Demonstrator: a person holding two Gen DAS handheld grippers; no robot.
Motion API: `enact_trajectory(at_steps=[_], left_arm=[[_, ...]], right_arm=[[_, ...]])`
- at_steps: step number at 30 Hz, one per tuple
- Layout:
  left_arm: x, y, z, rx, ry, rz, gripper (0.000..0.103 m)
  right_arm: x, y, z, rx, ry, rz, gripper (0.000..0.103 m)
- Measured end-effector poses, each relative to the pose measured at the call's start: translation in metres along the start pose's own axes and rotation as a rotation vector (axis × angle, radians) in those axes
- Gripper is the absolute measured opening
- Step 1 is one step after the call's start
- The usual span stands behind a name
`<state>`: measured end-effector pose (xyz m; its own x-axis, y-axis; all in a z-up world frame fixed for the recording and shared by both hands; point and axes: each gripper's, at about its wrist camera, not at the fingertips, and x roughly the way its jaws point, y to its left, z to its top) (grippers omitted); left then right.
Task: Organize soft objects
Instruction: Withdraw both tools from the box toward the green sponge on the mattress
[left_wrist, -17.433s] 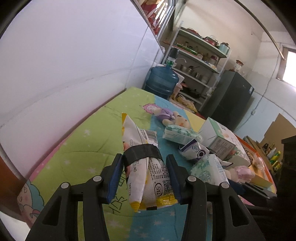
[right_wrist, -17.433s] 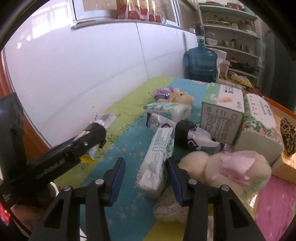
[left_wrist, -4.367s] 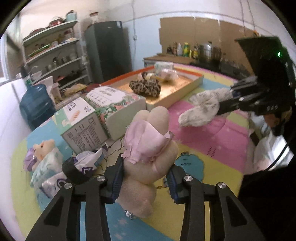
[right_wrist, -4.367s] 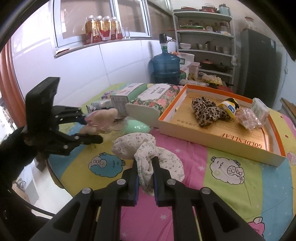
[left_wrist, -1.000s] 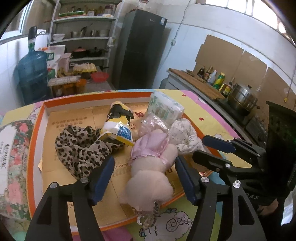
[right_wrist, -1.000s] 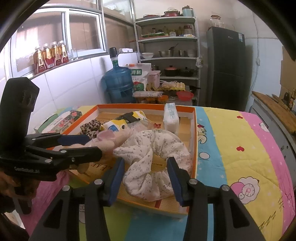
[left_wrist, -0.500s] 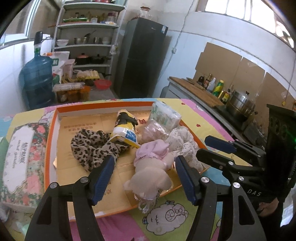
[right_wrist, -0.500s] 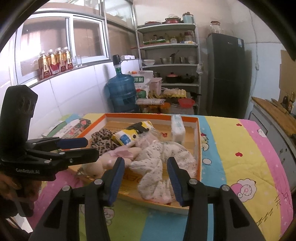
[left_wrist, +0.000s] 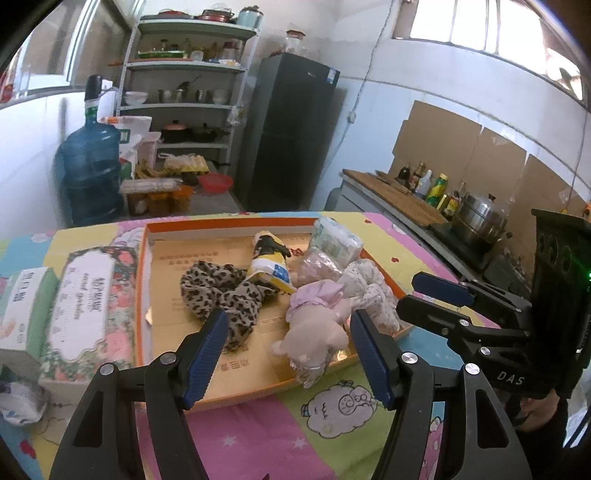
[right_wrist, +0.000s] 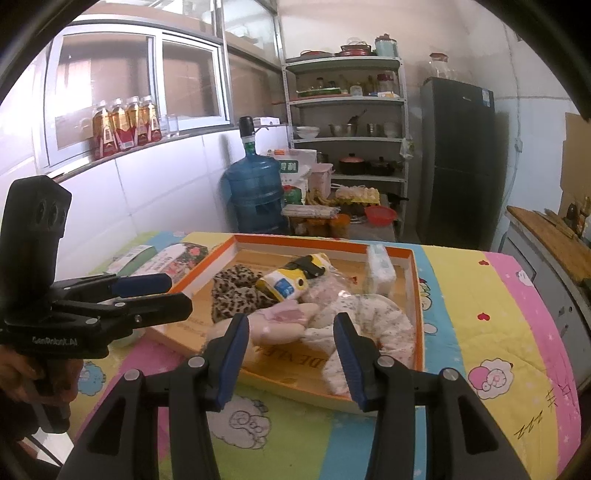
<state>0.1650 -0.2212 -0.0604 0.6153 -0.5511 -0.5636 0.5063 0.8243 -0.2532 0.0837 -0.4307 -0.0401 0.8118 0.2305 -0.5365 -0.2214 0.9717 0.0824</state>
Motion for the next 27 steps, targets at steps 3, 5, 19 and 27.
enact_trajectory(at_steps=[3, 5, 19, 27], left_arm=[[-0.012, 0.005, -0.003, -0.002, -0.02, 0.013, 0.07], [-0.018, 0.008, -0.006, -0.007, -0.028, 0.018, 0.07], [-0.071, 0.034, -0.029, -0.034, -0.11, 0.089, 0.07], [-0.108, 0.065, -0.048, -0.068, -0.156, 0.139, 0.07]], right_arm=[[-0.002, 0.009, 0.001, -0.01, 0.0, 0.006, 0.048], [-0.002, 0.015, 0.001, -0.016, 0.002, 0.008, 0.048], [0.0, 0.062, 0.001, -0.056, 0.012, 0.058, 0.048], [0.011, 0.103, -0.003, -0.093, 0.036, 0.107, 0.048]])
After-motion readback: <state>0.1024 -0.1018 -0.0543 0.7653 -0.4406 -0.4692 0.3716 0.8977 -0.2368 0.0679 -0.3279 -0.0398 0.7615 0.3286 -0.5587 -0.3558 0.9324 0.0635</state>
